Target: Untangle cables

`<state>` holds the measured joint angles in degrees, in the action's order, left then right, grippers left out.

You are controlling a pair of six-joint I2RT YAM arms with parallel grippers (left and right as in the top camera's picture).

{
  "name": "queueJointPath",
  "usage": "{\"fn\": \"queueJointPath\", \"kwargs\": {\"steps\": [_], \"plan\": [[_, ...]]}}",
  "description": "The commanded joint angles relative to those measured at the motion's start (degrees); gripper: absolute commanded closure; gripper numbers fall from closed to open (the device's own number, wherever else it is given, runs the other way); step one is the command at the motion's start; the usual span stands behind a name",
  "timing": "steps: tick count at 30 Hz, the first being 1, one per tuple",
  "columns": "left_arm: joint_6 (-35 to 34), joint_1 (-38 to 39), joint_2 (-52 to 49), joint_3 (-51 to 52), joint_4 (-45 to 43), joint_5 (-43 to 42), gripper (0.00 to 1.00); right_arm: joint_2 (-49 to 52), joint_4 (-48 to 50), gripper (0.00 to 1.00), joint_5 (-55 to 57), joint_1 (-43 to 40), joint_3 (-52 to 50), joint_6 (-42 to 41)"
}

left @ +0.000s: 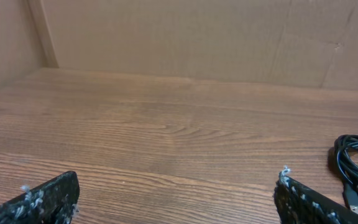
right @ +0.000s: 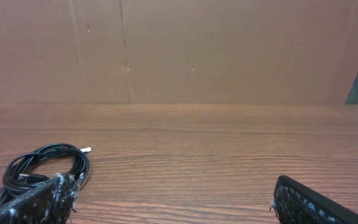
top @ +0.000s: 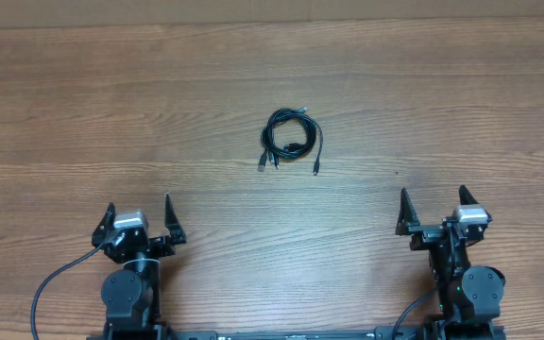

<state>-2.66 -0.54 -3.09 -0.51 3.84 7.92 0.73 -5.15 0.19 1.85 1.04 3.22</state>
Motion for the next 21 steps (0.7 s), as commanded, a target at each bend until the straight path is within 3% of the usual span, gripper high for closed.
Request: {"fn": "queueJointPath", "kwargs": {"steps": [1, 5, 9, 11, 14, 16, 21], "plan": [[-0.1, -0.6, 0.5, 0.2, -0.1, -0.5, 0.01, -0.6, 0.5, 0.0, -1.0, -0.2, -0.6, -0.5], [-2.7, -0.6, 0.3, 0.2, 0.5, -3.7, 0.01, -0.4, 0.5, 0.0, -3.2, -0.2, -0.6, -3.4], [-9.0, -0.5, -1.2, 0.2, 0.6, -11.1, 0.01, 1.6, 0.5, 0.0, -3.5, -0.2, -0.6, -25.2], [-13.1, -0.5, -2.0, 0.2, 0.6, -10.9, 0.01, 2.6, 1.0, 0.0, -2.2, -0.2, -0.6, -29.0], [-8.6, -0.5, -3.7, -1.2, 0.5, -18.6, 0.0, 2.8, 1.6, 0.0, -11.2, -0.2, -0.3, -21.7], [-5.9, -0.2, -4.7, -5.8, 5.7, -21.0, 0.0, 3.8, -0.4, 0.0, -12.7, 0.1, 1.6, -21.2], [-3.6, 3.0, -10.6, -24.5, 14.4, -15.7, 0.0, 14.4, -3.6, 0.0, -5.8, 0.8, 11.1, -20.3]]}}
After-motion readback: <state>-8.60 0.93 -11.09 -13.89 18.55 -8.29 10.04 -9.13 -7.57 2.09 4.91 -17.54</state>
